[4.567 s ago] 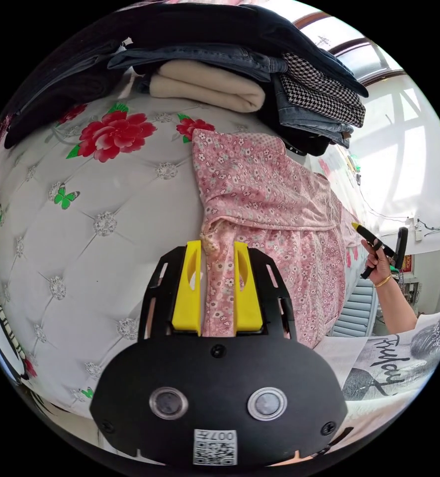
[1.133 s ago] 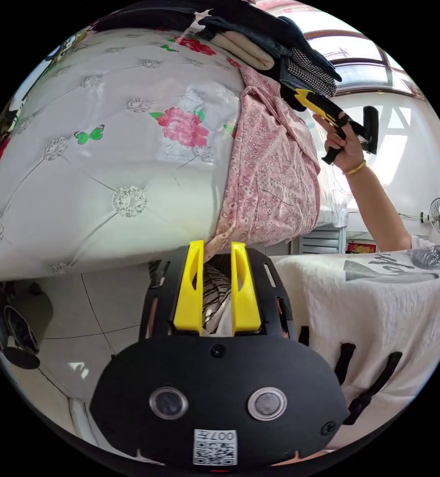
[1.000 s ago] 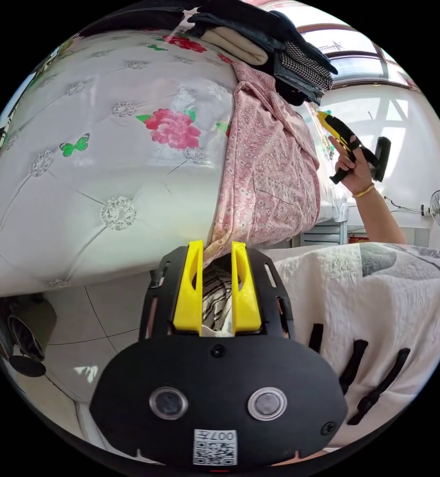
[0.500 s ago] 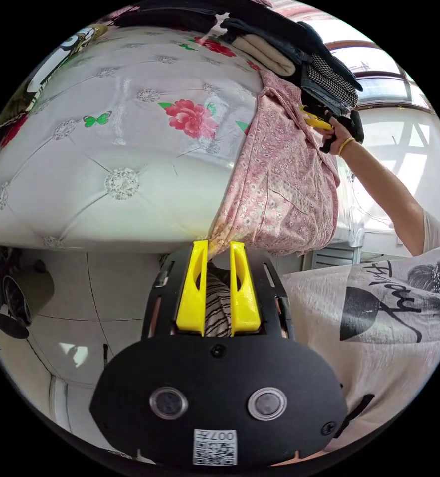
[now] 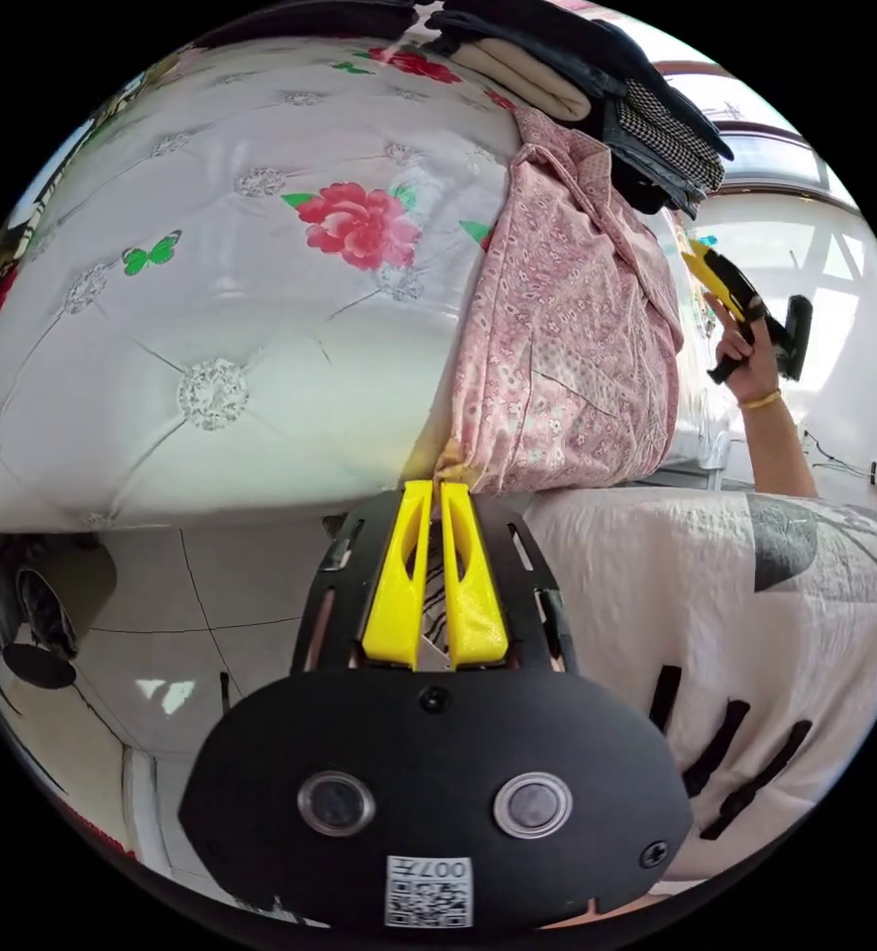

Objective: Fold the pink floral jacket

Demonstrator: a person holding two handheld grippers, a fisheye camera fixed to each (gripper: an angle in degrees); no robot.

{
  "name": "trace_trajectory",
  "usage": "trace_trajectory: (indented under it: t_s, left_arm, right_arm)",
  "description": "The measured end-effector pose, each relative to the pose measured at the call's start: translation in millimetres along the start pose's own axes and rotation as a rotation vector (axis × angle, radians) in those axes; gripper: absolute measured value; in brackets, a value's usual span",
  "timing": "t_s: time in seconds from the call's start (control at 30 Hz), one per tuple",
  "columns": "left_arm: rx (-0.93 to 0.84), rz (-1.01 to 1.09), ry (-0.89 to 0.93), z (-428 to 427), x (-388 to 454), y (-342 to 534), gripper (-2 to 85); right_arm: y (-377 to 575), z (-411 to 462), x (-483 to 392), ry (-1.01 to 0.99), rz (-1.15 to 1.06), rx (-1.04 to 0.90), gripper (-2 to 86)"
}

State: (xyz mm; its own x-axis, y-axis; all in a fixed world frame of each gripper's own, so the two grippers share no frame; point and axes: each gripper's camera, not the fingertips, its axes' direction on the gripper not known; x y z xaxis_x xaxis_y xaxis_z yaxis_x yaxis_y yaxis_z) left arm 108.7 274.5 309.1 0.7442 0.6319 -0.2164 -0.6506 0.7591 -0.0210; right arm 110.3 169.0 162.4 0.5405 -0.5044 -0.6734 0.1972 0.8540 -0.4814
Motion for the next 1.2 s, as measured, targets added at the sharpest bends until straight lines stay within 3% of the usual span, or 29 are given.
trace_trajectory:
  t_s: [0.2,0.37,0.53,0.77,0.97,1.2]
  left_arm:
    - [-0.075,0.132,0.039,15,16,-29,4.4]
    - [-0.156,0.174,0.028,26,25,-56,1.2]
    - [-0.191,0.225,0.019,22,32,-68,-0.4]
    - [-0.175,0.289,0.182,0,28,-87,-0.8]
    - [-0.111,0.301,0.261,-28,8,-105,-0.9]
    - [-0.009,0.338,0.647,-78,-26,-165,-1.0]
  right_arm:
    - [168,-81,99,0.182,0.329,-0.205,11.1]
    - [247,-80,133,0.081,0.495,-0.291,12.0]
    - [258,-35,152,-0.016,0.469,-0.399,11.2]
    - [235,-25,172,-0.027,0.354,-0.475,2.6]
    - [238,-72,184,-0.174,0.306,-0.352,0.0]
    - [218,-131,220,-0.549,0.346,-0.155,-0.2]
